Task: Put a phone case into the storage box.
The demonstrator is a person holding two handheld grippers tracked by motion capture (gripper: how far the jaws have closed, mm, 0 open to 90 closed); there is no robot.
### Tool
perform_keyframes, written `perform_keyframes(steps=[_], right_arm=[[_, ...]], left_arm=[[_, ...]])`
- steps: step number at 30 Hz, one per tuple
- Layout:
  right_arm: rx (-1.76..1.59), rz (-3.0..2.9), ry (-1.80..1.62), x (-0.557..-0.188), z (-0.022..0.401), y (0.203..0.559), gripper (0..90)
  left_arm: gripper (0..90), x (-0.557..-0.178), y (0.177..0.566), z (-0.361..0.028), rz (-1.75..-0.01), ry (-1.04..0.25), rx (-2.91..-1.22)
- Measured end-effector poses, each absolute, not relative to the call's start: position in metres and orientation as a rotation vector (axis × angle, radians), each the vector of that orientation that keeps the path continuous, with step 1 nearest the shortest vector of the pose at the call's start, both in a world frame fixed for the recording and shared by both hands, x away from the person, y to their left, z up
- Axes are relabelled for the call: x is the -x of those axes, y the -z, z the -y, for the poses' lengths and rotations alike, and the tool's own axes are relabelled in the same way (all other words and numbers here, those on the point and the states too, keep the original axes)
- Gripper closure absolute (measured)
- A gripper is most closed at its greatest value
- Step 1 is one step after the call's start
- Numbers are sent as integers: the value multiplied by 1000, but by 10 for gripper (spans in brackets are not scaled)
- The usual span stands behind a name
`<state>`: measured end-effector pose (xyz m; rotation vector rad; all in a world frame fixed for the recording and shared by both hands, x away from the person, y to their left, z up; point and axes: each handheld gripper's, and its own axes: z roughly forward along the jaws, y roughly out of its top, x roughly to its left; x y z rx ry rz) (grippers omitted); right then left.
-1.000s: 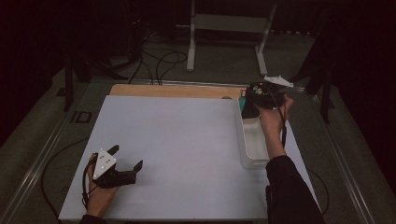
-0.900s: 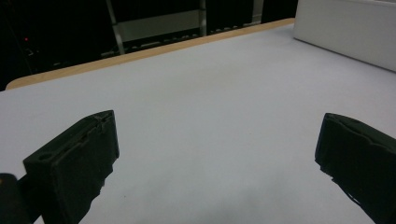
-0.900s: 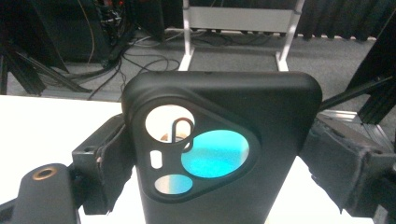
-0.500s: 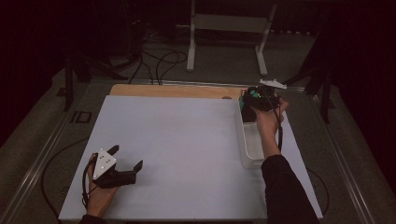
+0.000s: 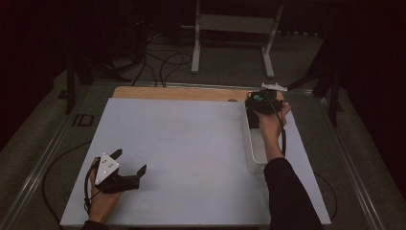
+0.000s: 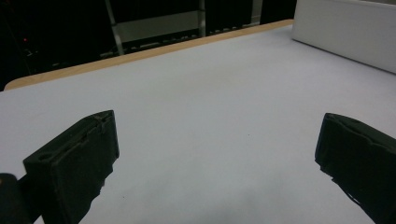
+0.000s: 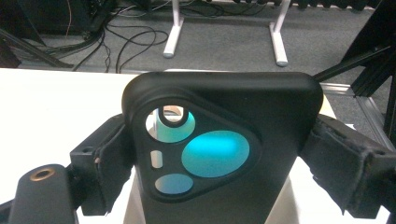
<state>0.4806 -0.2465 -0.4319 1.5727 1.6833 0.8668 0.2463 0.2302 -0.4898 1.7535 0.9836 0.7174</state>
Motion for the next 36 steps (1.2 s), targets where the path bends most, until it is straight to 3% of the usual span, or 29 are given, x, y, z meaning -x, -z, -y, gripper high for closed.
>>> perform_keyframes(steps=[36], right_arm=[[-1545,-1695,-994,-475,246,425,93]], left_arm=[[0,-246,490,-230,-982,-715,-1755]])
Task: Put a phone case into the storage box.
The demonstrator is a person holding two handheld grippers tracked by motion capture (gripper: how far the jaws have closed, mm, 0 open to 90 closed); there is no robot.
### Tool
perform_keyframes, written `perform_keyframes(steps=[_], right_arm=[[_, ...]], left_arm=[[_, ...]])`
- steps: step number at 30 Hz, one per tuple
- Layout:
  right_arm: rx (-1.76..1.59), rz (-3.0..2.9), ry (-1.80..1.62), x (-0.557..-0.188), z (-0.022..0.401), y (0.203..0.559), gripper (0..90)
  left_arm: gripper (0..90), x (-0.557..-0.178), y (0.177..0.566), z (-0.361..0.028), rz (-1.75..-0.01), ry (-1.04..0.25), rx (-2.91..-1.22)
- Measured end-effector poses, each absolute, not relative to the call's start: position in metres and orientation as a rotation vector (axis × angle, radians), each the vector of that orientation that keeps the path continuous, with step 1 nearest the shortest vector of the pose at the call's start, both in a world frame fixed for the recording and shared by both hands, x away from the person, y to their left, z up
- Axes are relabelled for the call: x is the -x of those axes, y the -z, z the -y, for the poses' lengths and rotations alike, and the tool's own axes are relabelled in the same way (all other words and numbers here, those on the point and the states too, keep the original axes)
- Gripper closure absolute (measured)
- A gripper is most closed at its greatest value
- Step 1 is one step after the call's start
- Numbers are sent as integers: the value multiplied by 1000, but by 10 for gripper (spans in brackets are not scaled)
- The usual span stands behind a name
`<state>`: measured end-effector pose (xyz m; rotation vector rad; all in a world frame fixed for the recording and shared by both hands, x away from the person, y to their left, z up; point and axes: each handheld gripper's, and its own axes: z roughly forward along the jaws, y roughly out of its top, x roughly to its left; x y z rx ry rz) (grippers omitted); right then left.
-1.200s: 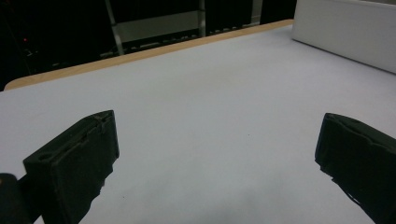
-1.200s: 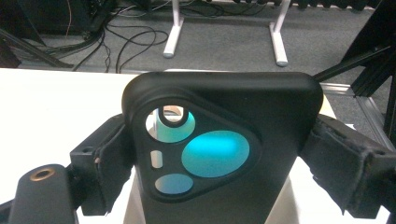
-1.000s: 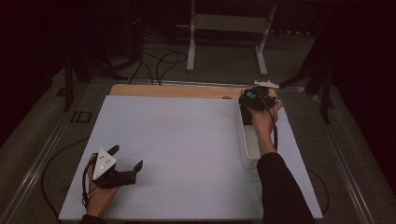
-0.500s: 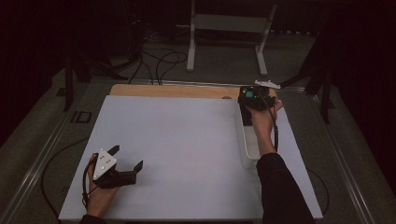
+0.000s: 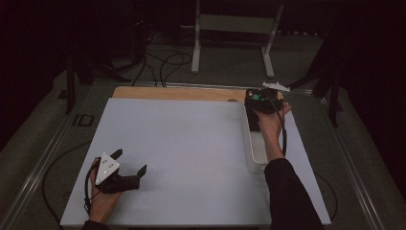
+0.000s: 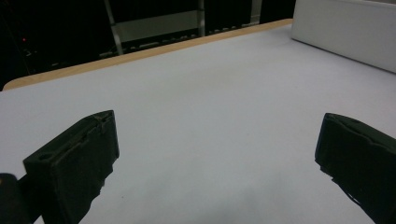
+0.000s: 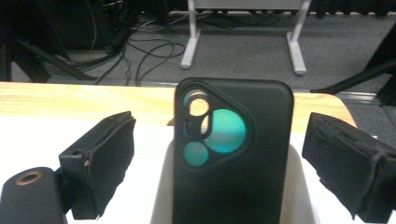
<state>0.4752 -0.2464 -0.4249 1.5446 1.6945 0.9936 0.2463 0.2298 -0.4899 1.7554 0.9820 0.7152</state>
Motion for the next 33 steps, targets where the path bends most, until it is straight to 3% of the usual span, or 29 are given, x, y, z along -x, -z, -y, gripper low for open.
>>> perform_keyframes(steps=[33], right_arm=[[-1319,-1897,-1159,-415,236,406,86]], left_arm=[[0,-246,490,-230,-982,-708,-1756]])
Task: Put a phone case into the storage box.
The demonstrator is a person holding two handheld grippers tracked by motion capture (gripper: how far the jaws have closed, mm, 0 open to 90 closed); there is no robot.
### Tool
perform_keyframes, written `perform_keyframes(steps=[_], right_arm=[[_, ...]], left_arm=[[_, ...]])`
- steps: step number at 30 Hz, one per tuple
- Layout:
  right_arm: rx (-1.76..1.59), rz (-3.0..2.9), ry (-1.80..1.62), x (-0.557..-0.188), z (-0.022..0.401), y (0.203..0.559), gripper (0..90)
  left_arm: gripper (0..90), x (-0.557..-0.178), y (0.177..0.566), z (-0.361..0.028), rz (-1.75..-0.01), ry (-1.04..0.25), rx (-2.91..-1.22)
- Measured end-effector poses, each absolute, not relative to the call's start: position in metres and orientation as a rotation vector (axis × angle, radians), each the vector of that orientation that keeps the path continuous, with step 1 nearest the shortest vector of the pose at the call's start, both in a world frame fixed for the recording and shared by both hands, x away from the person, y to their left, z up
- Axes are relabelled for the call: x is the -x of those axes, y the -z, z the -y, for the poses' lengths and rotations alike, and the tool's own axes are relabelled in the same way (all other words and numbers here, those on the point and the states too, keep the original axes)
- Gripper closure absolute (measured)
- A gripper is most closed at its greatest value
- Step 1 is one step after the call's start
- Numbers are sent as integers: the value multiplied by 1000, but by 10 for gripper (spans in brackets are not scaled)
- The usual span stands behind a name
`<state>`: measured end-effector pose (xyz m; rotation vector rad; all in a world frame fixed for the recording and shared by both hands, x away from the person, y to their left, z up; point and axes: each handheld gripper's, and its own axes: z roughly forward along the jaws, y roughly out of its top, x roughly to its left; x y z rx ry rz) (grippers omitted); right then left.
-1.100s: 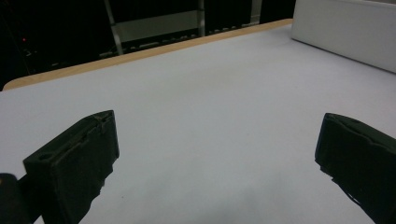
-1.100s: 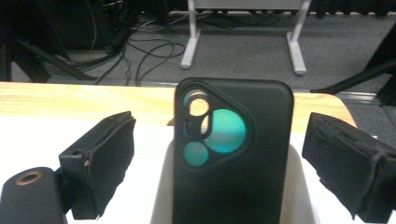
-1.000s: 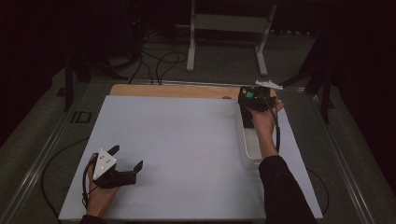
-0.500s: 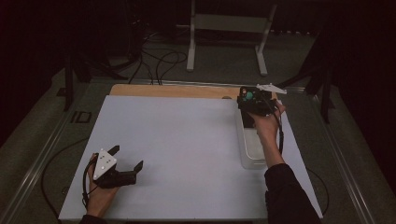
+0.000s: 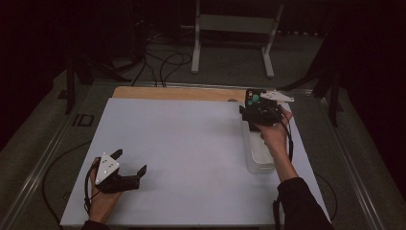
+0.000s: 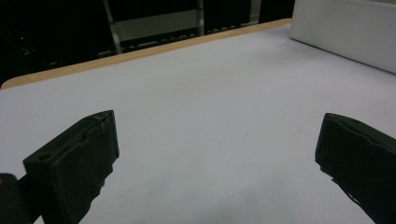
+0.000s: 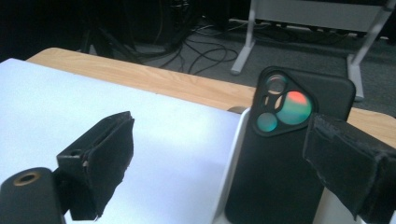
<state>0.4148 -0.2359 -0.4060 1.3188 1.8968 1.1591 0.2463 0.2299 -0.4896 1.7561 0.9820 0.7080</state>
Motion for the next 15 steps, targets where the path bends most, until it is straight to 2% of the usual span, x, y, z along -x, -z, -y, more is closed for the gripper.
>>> perform_keyframes(steps=[15], right_arm=[[-1195,-1967,-1260,-362,227,411,81]], left_arm=[[0,-246,486,-230,-978,-675,-1762]])
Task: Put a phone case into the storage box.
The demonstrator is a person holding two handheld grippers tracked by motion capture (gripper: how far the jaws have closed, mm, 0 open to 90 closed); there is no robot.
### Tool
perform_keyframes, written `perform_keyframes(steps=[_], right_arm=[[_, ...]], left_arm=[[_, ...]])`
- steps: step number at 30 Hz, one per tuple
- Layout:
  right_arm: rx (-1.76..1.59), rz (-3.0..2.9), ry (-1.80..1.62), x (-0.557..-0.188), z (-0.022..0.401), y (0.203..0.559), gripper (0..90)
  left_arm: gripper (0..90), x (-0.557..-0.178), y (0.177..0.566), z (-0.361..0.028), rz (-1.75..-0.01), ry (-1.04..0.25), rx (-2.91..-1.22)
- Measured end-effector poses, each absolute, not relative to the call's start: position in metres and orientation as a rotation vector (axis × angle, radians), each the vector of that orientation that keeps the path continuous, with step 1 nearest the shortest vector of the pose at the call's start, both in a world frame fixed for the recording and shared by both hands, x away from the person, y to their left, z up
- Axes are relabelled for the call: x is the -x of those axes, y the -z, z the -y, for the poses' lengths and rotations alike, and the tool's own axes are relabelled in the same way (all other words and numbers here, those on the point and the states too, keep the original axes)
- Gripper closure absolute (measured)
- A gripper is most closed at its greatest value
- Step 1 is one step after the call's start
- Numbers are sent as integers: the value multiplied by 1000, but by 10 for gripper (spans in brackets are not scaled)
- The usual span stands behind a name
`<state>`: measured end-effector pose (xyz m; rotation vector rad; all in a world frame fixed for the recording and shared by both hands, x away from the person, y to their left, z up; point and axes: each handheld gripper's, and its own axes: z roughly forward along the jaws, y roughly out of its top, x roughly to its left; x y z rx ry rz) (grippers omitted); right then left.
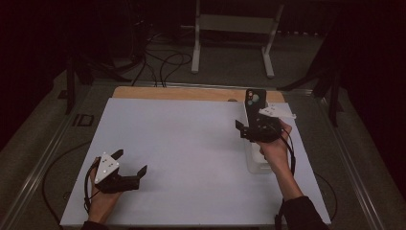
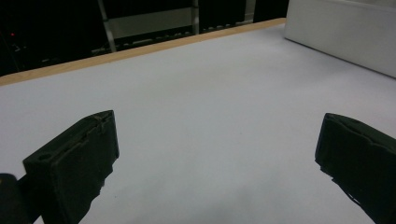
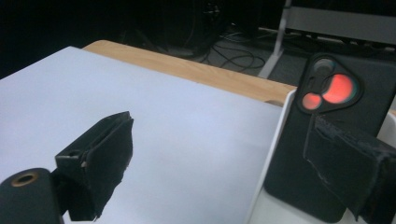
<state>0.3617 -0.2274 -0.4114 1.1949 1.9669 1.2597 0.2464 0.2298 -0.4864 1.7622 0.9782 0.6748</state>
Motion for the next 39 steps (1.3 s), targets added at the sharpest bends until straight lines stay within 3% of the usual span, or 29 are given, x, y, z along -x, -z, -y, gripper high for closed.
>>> perform_keyframes(steps=[20,39], right_arm=[[-1098,-1978,-1330,-296,235,435,82],[-1045,-1935,-1367,-260,251,461,82]], left_arm=[[0,-241,471,-239,-980,-670,-1719],[0,-237,468,-243,-964,-661,-1710]])
